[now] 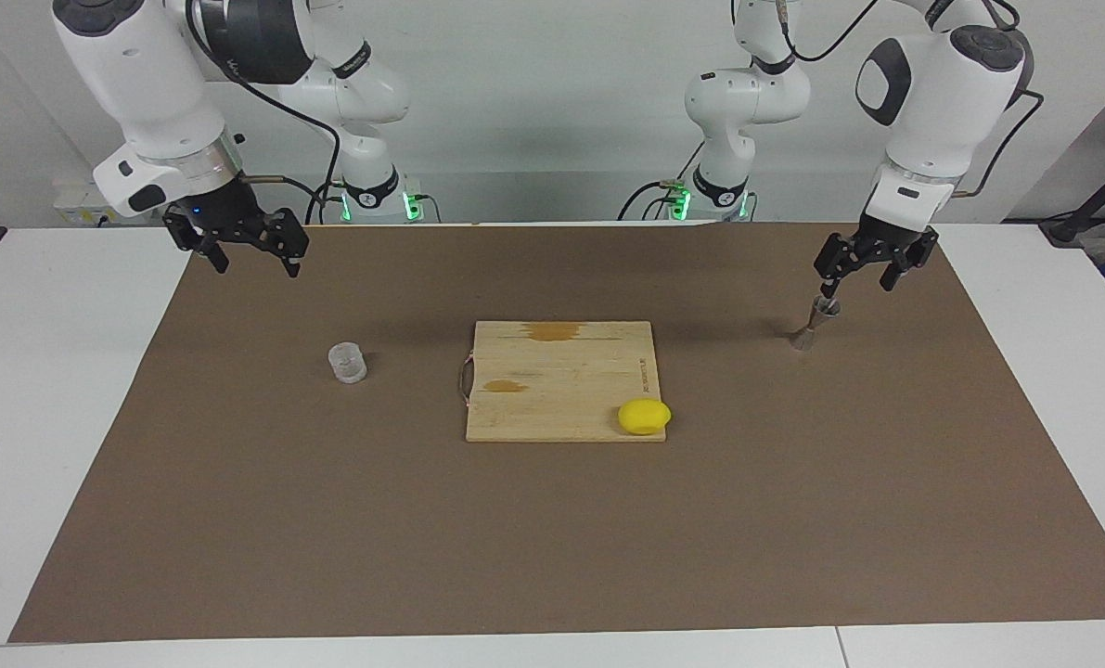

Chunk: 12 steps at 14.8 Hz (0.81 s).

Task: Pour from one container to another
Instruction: 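Move the left gripper down over the dark metal cup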

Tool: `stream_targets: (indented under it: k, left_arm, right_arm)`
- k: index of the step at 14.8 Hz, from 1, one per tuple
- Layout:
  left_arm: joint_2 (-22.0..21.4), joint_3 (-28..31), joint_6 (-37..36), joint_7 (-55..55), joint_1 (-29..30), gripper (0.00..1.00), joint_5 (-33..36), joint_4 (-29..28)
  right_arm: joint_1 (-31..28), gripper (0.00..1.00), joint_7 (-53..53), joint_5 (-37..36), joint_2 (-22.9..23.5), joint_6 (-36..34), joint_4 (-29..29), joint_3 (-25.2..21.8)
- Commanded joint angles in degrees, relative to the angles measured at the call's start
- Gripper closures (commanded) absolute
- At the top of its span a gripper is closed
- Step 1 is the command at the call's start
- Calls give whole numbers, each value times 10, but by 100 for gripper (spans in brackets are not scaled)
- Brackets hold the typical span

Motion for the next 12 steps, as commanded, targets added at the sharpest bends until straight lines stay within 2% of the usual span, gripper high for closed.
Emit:
stream_targets:
  k: [1,8,12]
  left_arm:
    - [-19,2,-39,3,-6,0,11,-10]
    - [-21,1,-42,16,-21,0,11,-13]
    - [-24,1,-35,66,-15,0,-10,-16]
  right_arm:
    - [-5,0,13,-5,-7,2,-7,5]
    - [-5,0,13,-5,-7,2,-7,5]
    - [-5,0,13,-5,-7,3,-7,5]
